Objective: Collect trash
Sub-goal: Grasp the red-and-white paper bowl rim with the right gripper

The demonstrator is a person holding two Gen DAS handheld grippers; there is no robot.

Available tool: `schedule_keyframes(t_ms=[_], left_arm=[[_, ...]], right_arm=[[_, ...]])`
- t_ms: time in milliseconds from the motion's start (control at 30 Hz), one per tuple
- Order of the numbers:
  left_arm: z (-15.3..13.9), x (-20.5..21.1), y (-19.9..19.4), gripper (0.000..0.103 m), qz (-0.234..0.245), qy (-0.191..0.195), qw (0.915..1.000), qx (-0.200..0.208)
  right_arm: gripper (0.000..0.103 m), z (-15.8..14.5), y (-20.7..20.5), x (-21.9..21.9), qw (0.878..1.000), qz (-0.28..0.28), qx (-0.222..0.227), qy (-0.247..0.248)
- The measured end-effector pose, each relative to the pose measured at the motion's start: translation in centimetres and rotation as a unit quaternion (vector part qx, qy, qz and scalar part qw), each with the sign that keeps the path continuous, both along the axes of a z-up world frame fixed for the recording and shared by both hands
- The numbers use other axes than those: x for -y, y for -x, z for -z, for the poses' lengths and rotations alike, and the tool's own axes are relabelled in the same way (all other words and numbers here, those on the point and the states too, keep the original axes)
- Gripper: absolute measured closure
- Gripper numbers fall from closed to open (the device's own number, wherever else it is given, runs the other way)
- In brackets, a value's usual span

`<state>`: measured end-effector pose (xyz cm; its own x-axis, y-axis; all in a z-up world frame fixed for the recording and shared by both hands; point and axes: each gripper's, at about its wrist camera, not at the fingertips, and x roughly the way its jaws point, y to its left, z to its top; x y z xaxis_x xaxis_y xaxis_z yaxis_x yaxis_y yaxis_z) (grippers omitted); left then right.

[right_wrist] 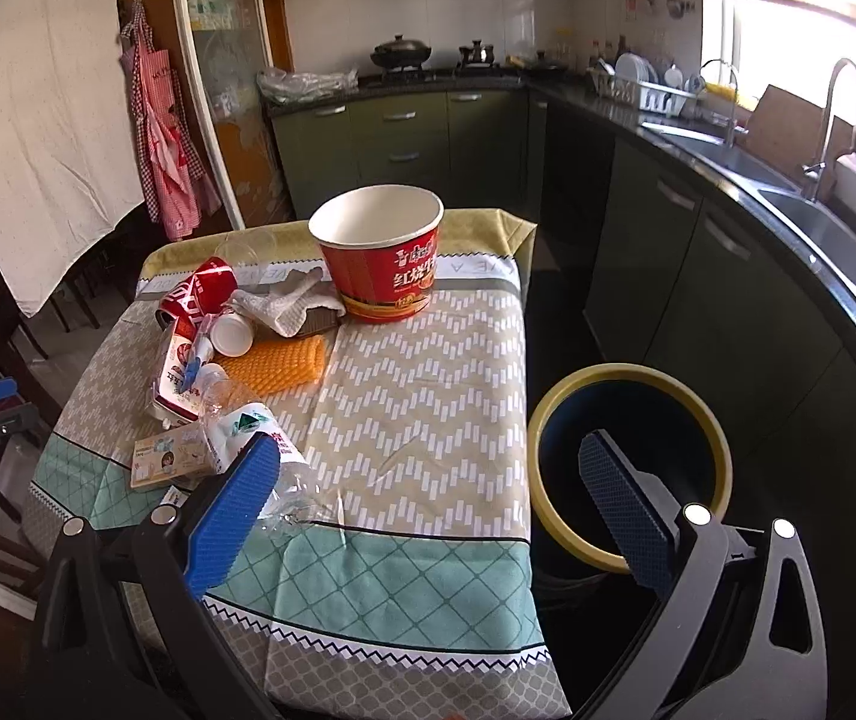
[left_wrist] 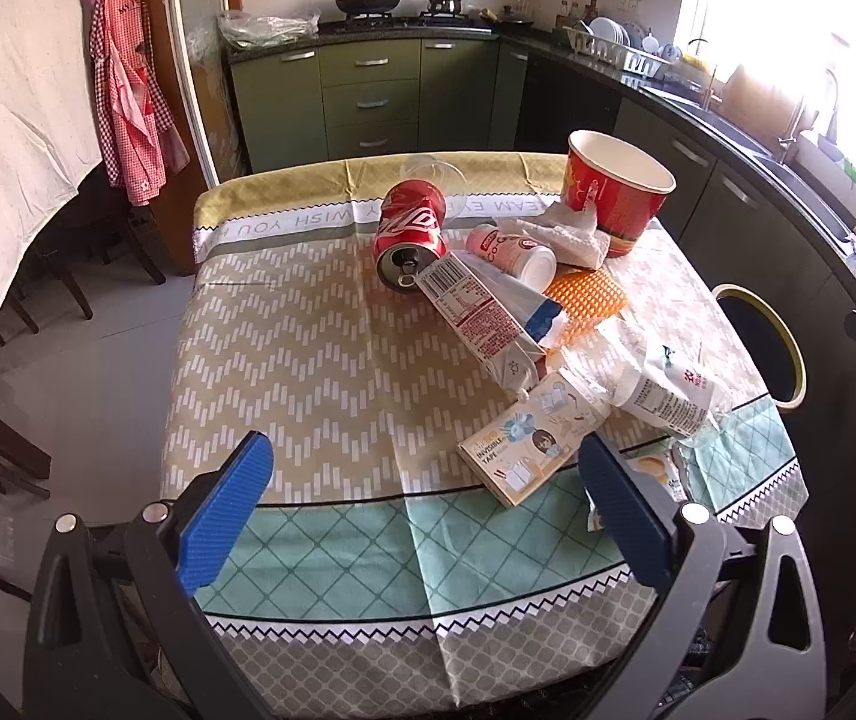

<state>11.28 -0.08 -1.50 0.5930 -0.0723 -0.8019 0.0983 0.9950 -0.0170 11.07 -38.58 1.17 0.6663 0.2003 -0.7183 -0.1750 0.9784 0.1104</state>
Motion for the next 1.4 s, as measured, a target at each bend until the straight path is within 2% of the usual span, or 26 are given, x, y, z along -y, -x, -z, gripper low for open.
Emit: schedule_keyframes(t_ms=[233,433,567,633,700,800,1033,1133,1167,1200,1400], left_arm=[[-0.6,1.1,-5.4,0.006,0.022,0.005,0.9991,-0.036],[-1.0,1.9,-9.6,0.006,0.034,-0.017,0.9979,-0.053],[-1.1,2.0,-11.5,0.006,0.036,-0.022,0.9975,-0.056],[-0.9,2.0,-12.1,0.006,0.041,-0.024,0.9971,-0.059],[-0.6,2.0,-12.6,0.006,0.044,-0.026,0.9967,-0.063],[-0.3,1.9,-13.1,0.006,0.047,-0.027,0.9963,-0.067],[0.4,2.1,-13.5,0.006,0.056,-0.029,0.9954,-0.071],[0.6,2.3,-13.4,0.006,0.059,-0.032,0.9951,-0.072],[0.6,2.3,-13.3,0.006,0.059,-0.033,0.9951,-0.072],[0.7,2.3,-13.3,0.006,0.059,-0.032,0.9951,-0.073],[0.6,3.1,-12.5,0.006,0.074,-0.039,0.9937,-0.074]], right_arm=[[0.005,-1.3,-10.6,-0.4,0.997,-0.017,-0.08,-0.013],[0.014,-1.8,-20.3,-1.4,0.99,-0.007,-0.141,-0.025],[0.044,-0.4,-25.9,-1.9,0.982,0.009,-0.188,-0.017],[0.05,0.5,-28.0,-2.2,0.978,0.015,-0.207,-0.001],[0.06,1.5,-29.5,-2.8,0.974,0.016,-0.224,0.008],[0.069,2.7,-31.1,-3.2,0.971,0.018,-0.24,0.015],[0.07,5.0,-32.6,-3.6,0.963,0.03,-0.265,0.021],[0.083,5.8,-33.0,-4.0,0.961,0.032,-0.273,0.021],[0.091,6.0,-33.1,-4.1,0.96,0.032,-0.276,0.021],[0.093,6.3,-33.1,-4.2,0.959,0.034,-0.28,0.021],[0.096,6.9,-33.6,-4.2,0.959,0.042,-0.279,0.023]])
